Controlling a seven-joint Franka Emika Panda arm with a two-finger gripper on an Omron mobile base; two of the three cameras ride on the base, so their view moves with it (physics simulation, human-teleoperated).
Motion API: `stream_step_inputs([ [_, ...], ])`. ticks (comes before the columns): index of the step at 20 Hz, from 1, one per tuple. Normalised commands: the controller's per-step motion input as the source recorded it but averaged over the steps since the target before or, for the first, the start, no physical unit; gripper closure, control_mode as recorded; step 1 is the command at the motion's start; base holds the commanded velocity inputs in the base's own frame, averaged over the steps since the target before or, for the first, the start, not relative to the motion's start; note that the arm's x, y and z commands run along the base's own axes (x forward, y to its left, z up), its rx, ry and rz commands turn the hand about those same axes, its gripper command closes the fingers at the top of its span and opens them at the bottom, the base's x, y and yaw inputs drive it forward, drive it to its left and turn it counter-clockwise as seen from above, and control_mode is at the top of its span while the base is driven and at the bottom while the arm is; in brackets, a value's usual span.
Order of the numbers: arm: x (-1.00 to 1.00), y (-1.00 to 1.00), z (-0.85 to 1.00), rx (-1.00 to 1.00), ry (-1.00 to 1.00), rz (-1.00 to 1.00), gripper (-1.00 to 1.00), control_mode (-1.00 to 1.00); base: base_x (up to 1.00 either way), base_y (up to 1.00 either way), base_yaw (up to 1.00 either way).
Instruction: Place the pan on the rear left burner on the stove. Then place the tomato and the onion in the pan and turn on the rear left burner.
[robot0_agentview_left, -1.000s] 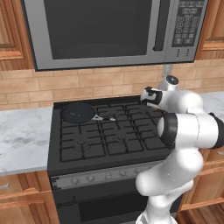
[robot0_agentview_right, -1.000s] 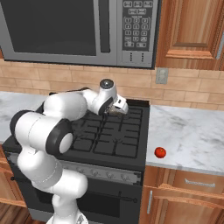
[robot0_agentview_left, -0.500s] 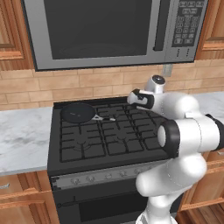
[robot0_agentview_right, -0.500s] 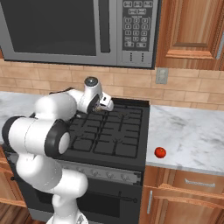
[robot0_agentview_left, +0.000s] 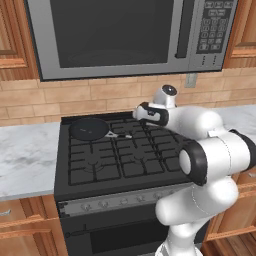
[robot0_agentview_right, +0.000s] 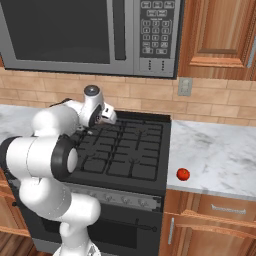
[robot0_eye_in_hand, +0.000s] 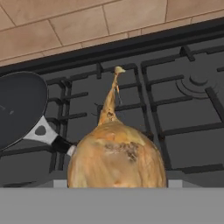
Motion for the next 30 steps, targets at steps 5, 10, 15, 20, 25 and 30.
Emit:
stream_step_inputs([
  [5, 0.00, 0.61, 0.03, 0.00, 0.00, 0.07, 1.00, -1.00, 0.00, 0.00, 0.00],
  [10, 0.00, 0.65, 0.00, 0.00, 0.00, 0.06, 1.00, -1.00, 0.00, 0.00, 0.00],
  [15, 0.00, 0.62, 0.00, 0.00, 0.00, 0.06, 1.00, -1.00, 0.00, 0.00, 0.00],
  [20, 0.00, 0.64, 0.00, 0.00, 0.00, 0.04, 1.00, -1.00, 0.00, 0.00, 0.00],
  [25, 0.06, 0.61, 0.00, 0.00, 0.00, 0.03, 1.00, -1.00, 0.00, 0.00, 0.00],
  [30, 0.11, 0.49, 0.00, 0.00, 0.00, 0.00, 1.00, -1.00, 0.00, 0.00, 0.00],
])
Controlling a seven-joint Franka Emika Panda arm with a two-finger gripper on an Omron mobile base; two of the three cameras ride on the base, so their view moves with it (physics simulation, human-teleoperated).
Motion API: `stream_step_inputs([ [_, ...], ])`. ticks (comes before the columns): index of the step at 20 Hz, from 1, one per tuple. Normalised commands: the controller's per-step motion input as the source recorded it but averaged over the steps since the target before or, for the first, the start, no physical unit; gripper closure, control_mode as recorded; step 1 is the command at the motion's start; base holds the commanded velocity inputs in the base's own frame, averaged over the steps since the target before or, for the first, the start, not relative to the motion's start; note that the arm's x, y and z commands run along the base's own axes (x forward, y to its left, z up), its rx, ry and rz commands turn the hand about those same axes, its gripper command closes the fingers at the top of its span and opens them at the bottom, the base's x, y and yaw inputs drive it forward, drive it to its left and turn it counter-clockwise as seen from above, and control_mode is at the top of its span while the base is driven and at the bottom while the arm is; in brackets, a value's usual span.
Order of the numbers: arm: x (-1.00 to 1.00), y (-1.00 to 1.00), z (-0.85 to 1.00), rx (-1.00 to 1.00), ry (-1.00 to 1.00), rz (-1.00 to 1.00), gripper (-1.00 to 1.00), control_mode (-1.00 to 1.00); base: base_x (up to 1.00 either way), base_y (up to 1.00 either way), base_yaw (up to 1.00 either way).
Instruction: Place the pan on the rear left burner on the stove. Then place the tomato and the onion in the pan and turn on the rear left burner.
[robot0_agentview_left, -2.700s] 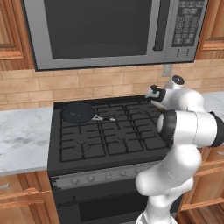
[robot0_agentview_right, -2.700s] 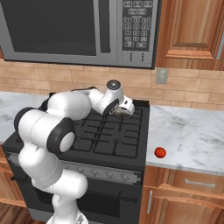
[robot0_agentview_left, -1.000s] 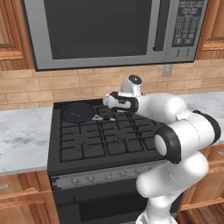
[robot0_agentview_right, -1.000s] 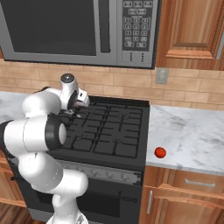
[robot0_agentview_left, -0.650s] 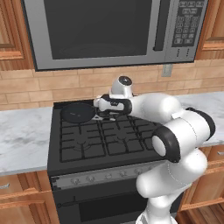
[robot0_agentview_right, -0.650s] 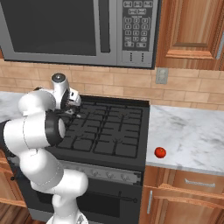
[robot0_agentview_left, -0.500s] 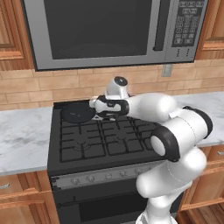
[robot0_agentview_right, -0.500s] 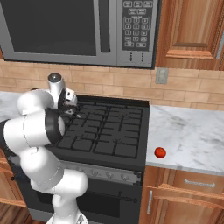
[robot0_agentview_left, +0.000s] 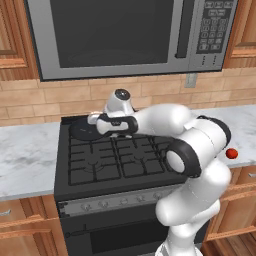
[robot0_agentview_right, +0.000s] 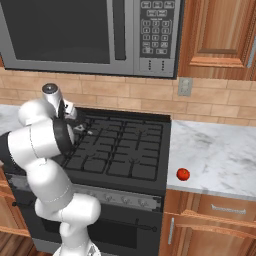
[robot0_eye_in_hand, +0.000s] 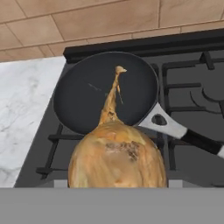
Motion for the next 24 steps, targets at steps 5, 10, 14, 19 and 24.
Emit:
stream_step_inputs([
  [5, 0.21, 0.46, 0.00, 0.00, 0.00, 0.00, 1.00, -1.00, 0.00, 0.00, 0.00],
  [10, 0.28, 0.34, 0.00, 0.00, 0.00, 0.00, 1.00, -1.00, 0.00, 0.00, 0.00],
  [14, 0.38, 0.17, -0.12, 0.00, 0.00, 0.00, 1.00, -1.00, 0.00, 0.00, 0.00],
  [19, 0.37, 0.03, -0.25, 0.00, 0.00, 0.00, 1.00, -1.00, 0.00, 0.00, 0.00],
  [24, 0.33, 0.00, -0.27, 0.00, 0.00, 0.00, 1.00, -1.00, 0.00, 0.00, 0.00],
])
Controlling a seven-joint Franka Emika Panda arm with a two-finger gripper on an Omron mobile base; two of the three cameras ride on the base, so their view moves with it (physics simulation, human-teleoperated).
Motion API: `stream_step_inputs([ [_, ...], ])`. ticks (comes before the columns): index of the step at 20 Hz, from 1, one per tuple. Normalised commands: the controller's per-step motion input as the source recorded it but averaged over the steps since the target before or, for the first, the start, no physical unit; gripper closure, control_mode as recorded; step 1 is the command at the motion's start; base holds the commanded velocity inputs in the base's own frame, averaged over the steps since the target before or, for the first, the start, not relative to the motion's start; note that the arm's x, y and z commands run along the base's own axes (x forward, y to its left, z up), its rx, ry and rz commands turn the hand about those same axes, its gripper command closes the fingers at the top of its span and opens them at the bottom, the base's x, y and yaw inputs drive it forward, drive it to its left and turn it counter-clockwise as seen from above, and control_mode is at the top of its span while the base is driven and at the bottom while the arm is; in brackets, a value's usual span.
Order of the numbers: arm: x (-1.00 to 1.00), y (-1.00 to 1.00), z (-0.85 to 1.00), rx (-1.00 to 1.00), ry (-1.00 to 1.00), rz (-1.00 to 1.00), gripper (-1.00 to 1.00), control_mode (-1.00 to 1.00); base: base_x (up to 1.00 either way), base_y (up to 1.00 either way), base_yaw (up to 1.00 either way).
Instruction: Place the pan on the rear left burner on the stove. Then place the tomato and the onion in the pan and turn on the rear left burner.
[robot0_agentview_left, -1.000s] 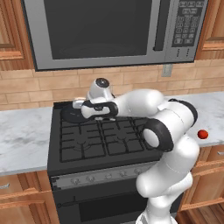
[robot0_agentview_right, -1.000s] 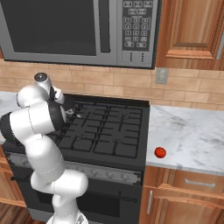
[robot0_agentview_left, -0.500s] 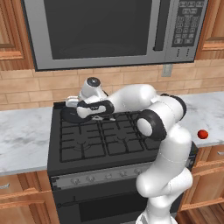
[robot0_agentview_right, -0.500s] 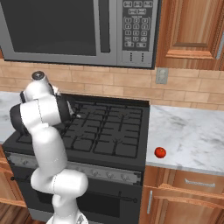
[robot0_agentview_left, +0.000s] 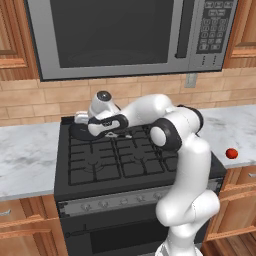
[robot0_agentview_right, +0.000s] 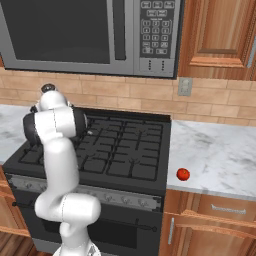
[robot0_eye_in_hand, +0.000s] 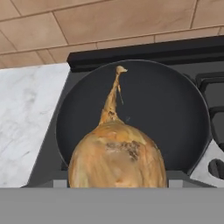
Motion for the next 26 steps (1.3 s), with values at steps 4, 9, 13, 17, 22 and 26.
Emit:
stream_step_inputs([
  [4, 0.20, 0.00, -0.23, 0.00, 0.00, 0.00, 1.00, -1.00, 0.00, 0.00, 0.00],
  [9, 0.06, 0.00, -0.20, -0.02, 0.00, 0.00, 1.00, -1.00, 0.00, 0.00, 0.00],
  [13, 0.00, 0.00, -0.21, -0.06, 0.00, 0.00, 1.00, -1.00, 0.00, 0.00, 0.00],
  [17, 0.06, 0.00, -0.17, -0.05, 0.00, 0.00, 1.00, -1.00, 0.00, 0.00, 0.00],
  [22, 0.25, 0.00, -0.14, -0.01, 0.00, 0.00, 1.00, -1.00, 0.00, 0.00, 0.00],
  [26, 0.30, 0.00, -0.07, 0.00, 0.00, 0.00, 1.00, -1.00, 0.00, 0.00, 0.00],
])
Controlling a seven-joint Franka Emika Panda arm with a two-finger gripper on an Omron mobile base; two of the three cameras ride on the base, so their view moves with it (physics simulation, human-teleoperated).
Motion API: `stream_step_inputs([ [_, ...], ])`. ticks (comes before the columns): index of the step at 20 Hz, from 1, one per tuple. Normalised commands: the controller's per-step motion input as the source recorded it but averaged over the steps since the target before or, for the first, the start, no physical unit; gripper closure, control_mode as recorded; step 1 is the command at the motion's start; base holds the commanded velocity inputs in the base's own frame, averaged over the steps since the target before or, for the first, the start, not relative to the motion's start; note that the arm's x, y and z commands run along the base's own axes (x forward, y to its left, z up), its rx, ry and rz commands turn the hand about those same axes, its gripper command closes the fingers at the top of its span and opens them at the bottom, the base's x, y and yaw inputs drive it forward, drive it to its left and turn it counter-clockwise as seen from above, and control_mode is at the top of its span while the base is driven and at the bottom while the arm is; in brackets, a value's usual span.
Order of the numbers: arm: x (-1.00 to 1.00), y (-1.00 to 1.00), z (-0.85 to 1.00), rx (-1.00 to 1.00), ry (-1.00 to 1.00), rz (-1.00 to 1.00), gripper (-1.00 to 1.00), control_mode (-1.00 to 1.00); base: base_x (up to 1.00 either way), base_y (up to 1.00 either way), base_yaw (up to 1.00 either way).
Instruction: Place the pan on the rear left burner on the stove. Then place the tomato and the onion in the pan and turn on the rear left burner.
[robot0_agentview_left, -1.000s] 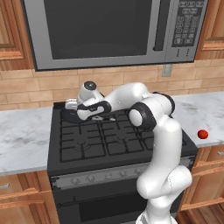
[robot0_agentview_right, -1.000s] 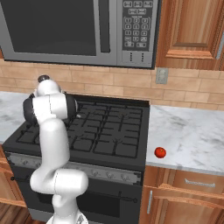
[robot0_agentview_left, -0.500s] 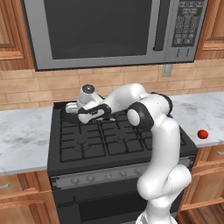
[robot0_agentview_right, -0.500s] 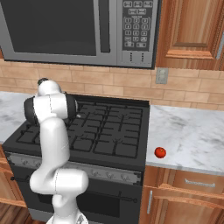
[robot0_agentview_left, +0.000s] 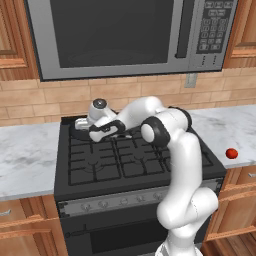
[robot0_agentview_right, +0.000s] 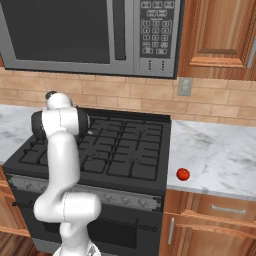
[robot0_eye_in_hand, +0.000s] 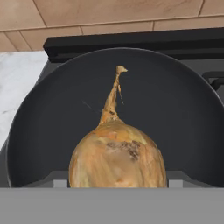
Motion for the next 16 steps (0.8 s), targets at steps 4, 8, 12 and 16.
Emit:
stream_step_inputs([
  [4, 0.24, 0.00, -0.14, 0.00, 0.00, 0.00, 1.00, -1.00, 0.00, 0.00, 0.00],
  [8, 0.08, 0.00, -0.21, -0.02, 0.00, 0.00, 1.00, -1.00, 0.00, 0.00, 0.00],
  [12, 0.06, 0.00, -0.24, -0.02, 0.01, 0.00, 1.00, -1.00, 0.00, 0.00, 0.00],
  [16, 0.02, 0.02, -0.17, -0.02, 0.01, 0.00, -1.00, -1.00, 0.00, 0.00, 0.00],
])
